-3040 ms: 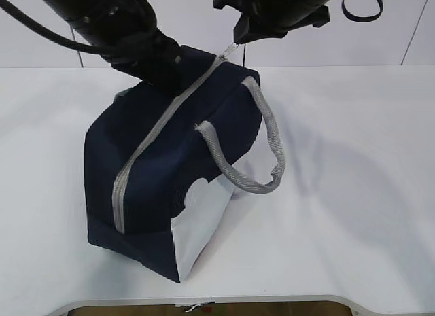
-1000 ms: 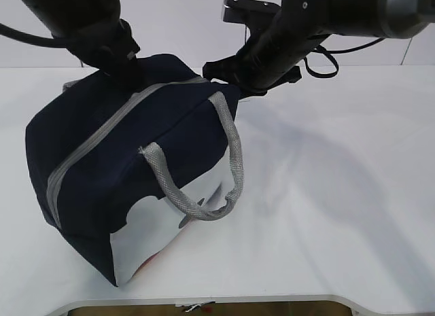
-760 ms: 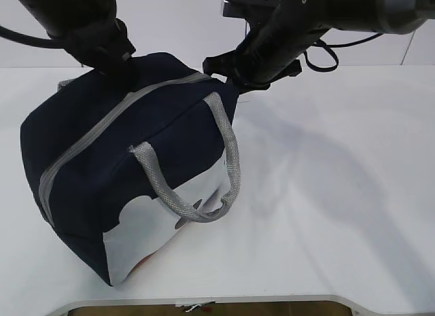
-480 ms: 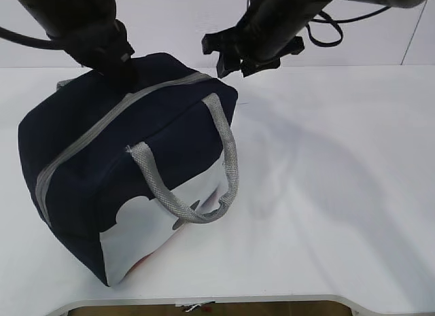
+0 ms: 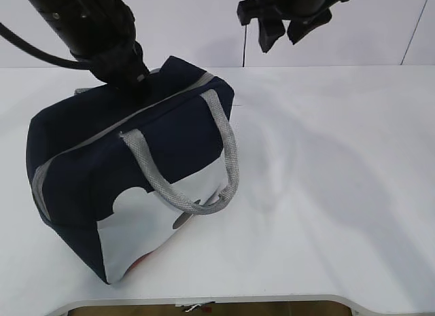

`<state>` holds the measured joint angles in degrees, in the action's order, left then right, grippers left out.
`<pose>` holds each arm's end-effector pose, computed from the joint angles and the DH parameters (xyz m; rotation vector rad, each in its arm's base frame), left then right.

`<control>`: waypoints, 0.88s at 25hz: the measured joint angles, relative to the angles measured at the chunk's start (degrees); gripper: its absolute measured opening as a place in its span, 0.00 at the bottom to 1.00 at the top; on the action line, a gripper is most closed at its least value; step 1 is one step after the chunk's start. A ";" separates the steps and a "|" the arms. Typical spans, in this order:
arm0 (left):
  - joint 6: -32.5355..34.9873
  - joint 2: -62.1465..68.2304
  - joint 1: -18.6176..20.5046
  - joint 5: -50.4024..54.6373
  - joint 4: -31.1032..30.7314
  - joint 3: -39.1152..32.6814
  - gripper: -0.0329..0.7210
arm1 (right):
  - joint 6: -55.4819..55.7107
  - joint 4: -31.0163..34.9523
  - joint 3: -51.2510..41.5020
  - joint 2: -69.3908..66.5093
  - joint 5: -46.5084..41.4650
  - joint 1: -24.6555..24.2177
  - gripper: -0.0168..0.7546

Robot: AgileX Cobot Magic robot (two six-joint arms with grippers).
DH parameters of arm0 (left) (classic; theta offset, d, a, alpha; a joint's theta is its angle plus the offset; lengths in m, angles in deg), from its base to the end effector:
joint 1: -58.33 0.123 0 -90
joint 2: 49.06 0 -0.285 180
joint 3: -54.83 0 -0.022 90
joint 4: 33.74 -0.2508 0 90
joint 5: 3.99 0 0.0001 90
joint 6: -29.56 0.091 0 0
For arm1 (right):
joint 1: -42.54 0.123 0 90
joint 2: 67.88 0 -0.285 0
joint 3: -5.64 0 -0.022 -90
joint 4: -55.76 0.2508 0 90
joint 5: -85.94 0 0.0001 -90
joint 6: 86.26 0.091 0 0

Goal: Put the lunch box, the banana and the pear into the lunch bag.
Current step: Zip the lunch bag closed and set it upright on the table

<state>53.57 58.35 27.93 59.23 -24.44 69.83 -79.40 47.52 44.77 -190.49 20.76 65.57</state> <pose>0.3162 -0.2007 0.3245 1.1907 2.4408 -0.2510 0.4164 0.1641 0.3365 -0.3928 2.5469 0.0025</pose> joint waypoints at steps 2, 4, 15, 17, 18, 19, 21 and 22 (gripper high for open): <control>0.50 0.14 0.00 -1.01 0.96 0.00 0.04 | 0.00 -1.52 1.21 0.12 -3.88 0.00 0.56; 1.55 0.28 0.00 -2.45 2.67 0.00 0.04 | 0.00 -3.24 2.08 0.12 -5.33 0.00 0.56; 2.81 0.72 0.00 -12.35 10.94 0.00 0.04 | -0.09 -9.00 2.44 0.12 -6.28 0.00 0.56; 2.81 0.72 0.00 -12.35 11.07 0.00 0.04 | -0.09 -9.00 2.44 0.12 -6.28 0.00 0.56; 2.81 0.72 0.00 -12.35 11.07 0.00 0.04 | -0.09 -9.00 2.44 0.15 -6.28 0.00 0.56; 2.85 0.72 0.00 -12.35 11.07 0.00 0.04 | -0.09 -9.00 2.44 0.25 -6.28 0.00 0.56; 2.85 0.81 0.00 -13.02 11.07 0.00 0.04 | -0.09 -9.00 2.44 0.61 -6.28 0.00 0.56; 2.85 0.81 0.00 -13.60 11.07 0.00 0.04 | -0.09 -9.00 2.44 0.87 -6.28 0.00 0.56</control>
<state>56.42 59.16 27.93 45.62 -13.37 69.83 -79.49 38.52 47.21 -189.63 14.48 65.57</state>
